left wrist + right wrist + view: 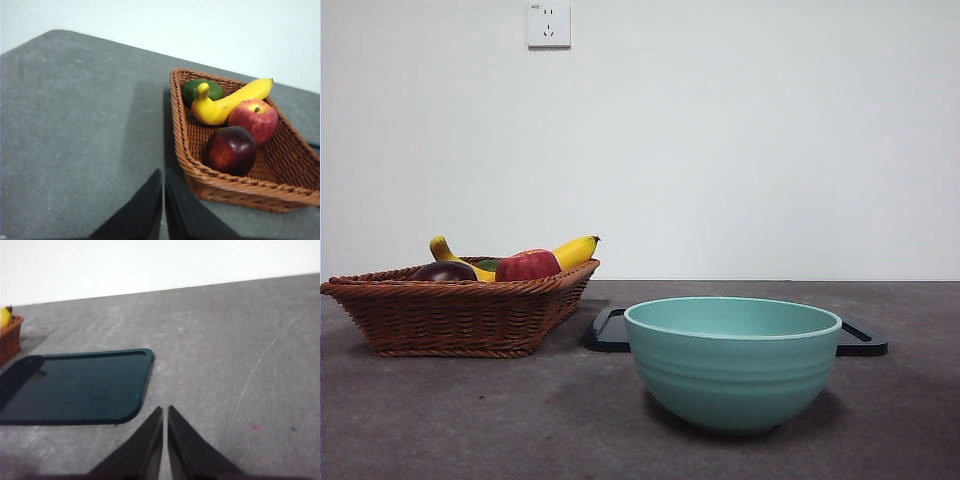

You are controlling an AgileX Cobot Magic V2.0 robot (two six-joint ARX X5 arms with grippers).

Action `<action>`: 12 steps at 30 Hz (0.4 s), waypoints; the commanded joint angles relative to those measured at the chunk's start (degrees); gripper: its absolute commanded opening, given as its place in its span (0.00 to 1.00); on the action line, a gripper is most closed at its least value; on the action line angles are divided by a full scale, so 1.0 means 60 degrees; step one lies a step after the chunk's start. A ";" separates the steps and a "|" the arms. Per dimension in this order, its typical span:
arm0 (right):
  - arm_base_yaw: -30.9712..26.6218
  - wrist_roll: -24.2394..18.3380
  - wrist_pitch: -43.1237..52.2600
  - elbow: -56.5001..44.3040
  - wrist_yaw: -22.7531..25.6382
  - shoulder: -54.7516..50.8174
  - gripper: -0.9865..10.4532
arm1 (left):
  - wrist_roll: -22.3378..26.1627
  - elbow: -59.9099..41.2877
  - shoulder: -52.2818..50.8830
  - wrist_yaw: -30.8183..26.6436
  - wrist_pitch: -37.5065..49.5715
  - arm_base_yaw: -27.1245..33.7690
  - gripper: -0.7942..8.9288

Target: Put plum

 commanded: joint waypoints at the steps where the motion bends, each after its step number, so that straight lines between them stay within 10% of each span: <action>1: -0.0004 0.0630 0.0076 0.0379 0.0033 -0.0025 0.09 | -0.0758 0.0306 -0.0018 0.0029 -0.0102 0.0015 0.09; 12: -0.0004 0.0776 -0.0991 0.2994 -0.0066 0.0718 0.09 | -0.1198 0.2663 0.1013 0.0707 -0.1690 0.0011 0.09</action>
